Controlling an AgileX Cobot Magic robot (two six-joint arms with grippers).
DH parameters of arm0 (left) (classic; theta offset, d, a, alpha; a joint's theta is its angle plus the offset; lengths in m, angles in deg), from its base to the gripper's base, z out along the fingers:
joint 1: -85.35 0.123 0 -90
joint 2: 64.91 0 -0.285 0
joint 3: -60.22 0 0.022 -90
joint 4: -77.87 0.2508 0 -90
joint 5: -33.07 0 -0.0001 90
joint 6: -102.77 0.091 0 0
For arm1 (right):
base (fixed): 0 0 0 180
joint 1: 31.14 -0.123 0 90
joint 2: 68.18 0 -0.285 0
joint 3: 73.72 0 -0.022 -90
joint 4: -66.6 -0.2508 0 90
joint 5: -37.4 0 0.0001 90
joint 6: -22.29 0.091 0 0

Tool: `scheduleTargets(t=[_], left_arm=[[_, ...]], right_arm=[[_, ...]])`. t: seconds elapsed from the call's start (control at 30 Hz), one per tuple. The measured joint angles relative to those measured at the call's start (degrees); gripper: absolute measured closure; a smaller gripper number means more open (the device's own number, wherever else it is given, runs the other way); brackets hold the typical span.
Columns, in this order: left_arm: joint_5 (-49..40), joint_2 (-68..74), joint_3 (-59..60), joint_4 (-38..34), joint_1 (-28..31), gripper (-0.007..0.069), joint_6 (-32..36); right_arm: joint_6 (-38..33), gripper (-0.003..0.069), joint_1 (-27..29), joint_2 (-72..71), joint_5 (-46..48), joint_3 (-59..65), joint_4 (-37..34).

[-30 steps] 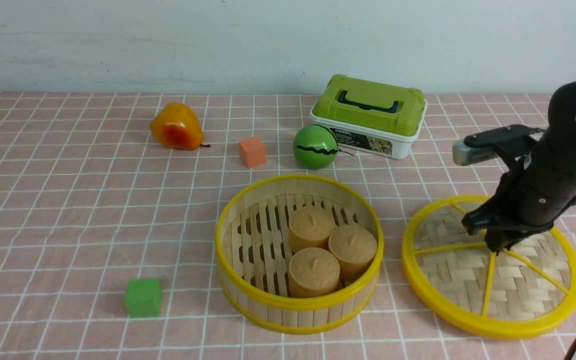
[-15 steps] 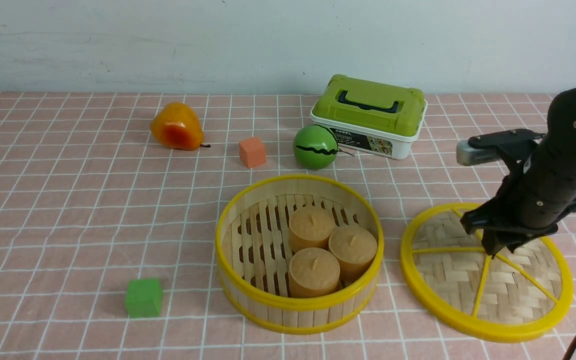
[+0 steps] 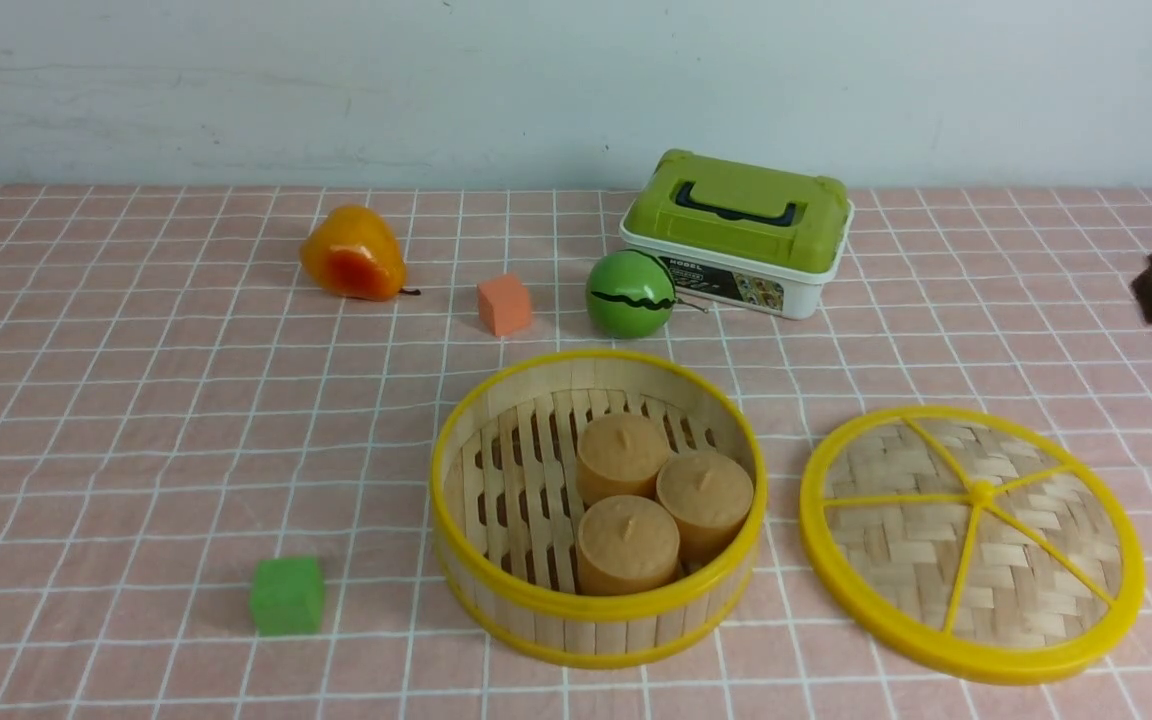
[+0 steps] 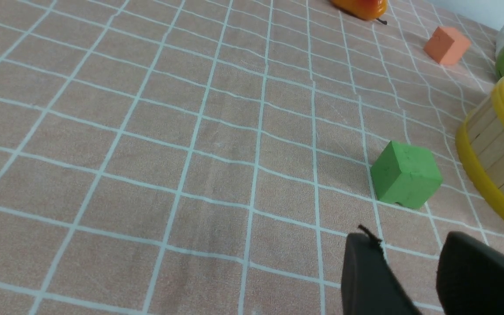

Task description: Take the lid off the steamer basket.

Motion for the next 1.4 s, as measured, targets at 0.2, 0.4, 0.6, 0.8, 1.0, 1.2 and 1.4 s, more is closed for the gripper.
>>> scheduleTargets(t=[0.2, 0.4, 0.6, 0.8, 1.0, 1.2, 1.4], left_arm=[[0.0, 0.0, 0.0, 0.0, 0.0, 0.0386, 0.0], [0.0, 0.0, 0.0, 0.0, 0.0, 0.0386, 0.0], [0.0, 0.0, 0.0, 0.0, 0.0, 0.0386, 0.0], [0.0, 0.0, 0.0, 0.0, 0.0, 0.0386, 0.0], [0.0, 0.0, 0.0, 0.0, 0.0, 0.0386, 0.0], [0.0, 0.0, 0.0, 0.0, 0.0, 0.0386, 0.0], [0.0, 0.0, 0.0, 0.0, 0.0, 0.0386, 0.0]], right_arm=[[-0.05, 0.0667, 0.0, -13.7, -0.13, 7.45, -2.68], [-0.05, 0.0681, 0.0, -23.11, -2.65, 14.11, -3.1], [-0.05, 0.0676, 0.0, -25.91, -2.4, 15.65, -2.91], [-0.05, 0.067, 0.02, -26.08, -2.02, 15.65, -2.91], [-0.05, 0.0669, 0.02, -26.48, -5.4, 17.63, -2.62], [0.0, 0.067, 0.02, -33.54, -24.84, 32.79, 0.85], [0.0, 0.067, 0.75, -44.55, -39.56, 51.04, 3.27]])
